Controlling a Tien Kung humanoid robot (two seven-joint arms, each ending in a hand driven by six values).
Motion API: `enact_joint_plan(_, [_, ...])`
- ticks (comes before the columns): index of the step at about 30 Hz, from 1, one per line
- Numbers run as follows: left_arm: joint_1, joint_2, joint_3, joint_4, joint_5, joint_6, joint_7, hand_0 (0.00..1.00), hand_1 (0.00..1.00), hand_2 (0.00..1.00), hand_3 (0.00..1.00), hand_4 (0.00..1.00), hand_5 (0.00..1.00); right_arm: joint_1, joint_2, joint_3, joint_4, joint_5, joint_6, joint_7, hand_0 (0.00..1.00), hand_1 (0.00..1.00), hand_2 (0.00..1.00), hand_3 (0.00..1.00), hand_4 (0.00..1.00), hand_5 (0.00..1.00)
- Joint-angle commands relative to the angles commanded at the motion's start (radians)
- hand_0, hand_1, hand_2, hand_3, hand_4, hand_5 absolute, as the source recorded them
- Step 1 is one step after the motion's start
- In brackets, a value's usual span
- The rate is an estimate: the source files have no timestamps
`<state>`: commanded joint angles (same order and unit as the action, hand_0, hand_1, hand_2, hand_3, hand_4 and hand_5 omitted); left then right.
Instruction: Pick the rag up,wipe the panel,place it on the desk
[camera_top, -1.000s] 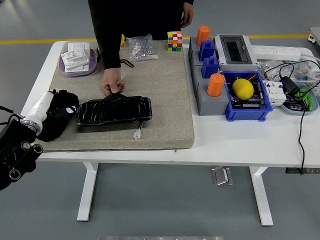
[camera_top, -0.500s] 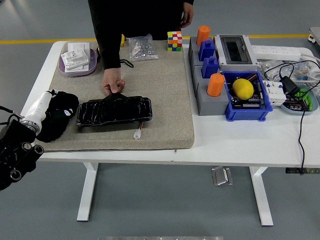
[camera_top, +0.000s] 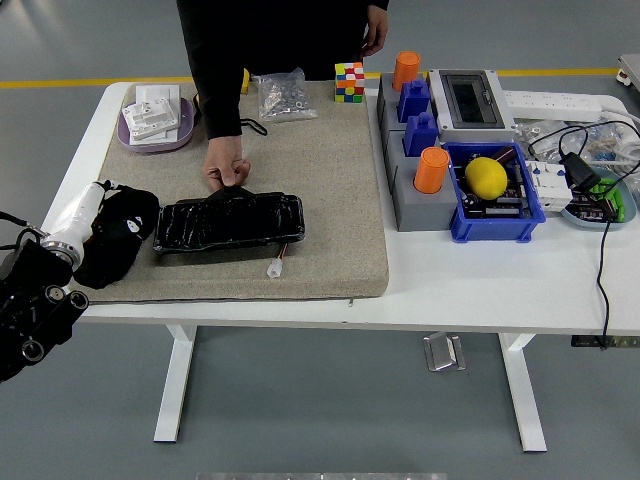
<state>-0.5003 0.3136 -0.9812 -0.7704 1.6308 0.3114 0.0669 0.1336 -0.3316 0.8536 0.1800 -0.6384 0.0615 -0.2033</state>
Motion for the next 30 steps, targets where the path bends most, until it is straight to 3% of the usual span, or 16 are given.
enact_joint_plan(4, [-0.001, 0.000, 0.000, 0.005, 0.018, 0.011, 0.001, 0.389, 0.532, 0.845, 0.596, 0.535, 0.061, 0.000, 0.001, 0.008, 0.000, -0.003, -0.001, 0.001, 0.724, 0.637, 0.679, 0.584, 0.955, 0.549])
enact_joint_plan(5, [-0.001, 0.000, 0.000, 0.006, 0.022, 0.013, 0.002, 0.356, 0.414, 0.757, 0.550, 0.366, 0.002, -0.001, 0.001, 0.008, 0.000, -0.003, -0.002, 0.001, 0.722, 0.636, 0.680, 0.584, 0.954, 0.551])
enact_joint_plan(10, [-0.001, 0.001, 0.002, 0.013, 0.048, 0.032, 0.006, 0.356, 0.414, 0.757, 0.550, 0.366, 0.002, -0.003, 0.002, 0.016, 0.000, -0.007, -0.003, 0.002, 0.722, 0.636, 0.680, 0.584, 0.954, 0.551])
enact_joint_plan(11, [-0.001, 0.001, 0.003, 0.015, 0.054, 0.033, 0.008, 0.340, 0.369, 0.719, 0.531, 0.258, 0.002, -0.003, 0.002, 0.016, 0.000, -0.007, -0.004, 0.002, 0.722, 0.636, 0.679, 0.585, 0.954, 0.550])
enact_joint_plan(16, [-0.003, -0.001, 0.011, 0.022, 0.074, 0.040, 0.015, 0.340, 0.369, 0.719, 0.531, 0.258, 0.002, -0.001, 0.003, 0.019, 0.000, -0.007, -0.005, 0.005, 0.722, 0.636, 0.679, 0.585, 0.954, 0.550])
enact_joint_plan(17, [-0.004, -0.001, 0.013, 0.023, 0.077, 0.040, 0.016, 0.290, 0.345, 0.678, 0.499, 0.157, 0.002, -0.001, 0.003, 0.022, 0.000, -0.009, -0.006, 0.005, 0.722, 0.636, 0.680, 0.586, 0.958, 0.558])
enact_joint_plan(28, [-0.001, -0.002, 0.014, 0.020, 0.069, 0.078, -0.012, 0.253, 0.340, 0.642, 0.483, 0.152, 0.002, -0.004, 0.005, 0.030, 0.000, -0.017, -0.008, 0.004, 0.723, 0.636, 0.680, 0.587, 0.960, 0.561])
enact_joint_plan(29, [-0.001, -0.001, 0.013, 0.021, 0.061, 0.084, -0.021, 0.240, 0.331, 0.536, 0.340, 0.211, 0.002, -0.003, 0.005, 0.031, 0.000, -0.018, -0.008, 0.005, 0.723, 0.637, 0.680, 0.587, 0.961, 0.561])
enact_joint_plan(30, [-0.001, -0.002, 0.011, 0.023, 0.055, 0.090, -0.028, 0.240, 0.331, 0.536, 0.340, 0.211, 0.002, -0.003, 0.005, 0.030, 0.000, -0.017, -0.008, 0.005, 0.723, 0.637, 0.680, 0.587, 0.961, 0.561])
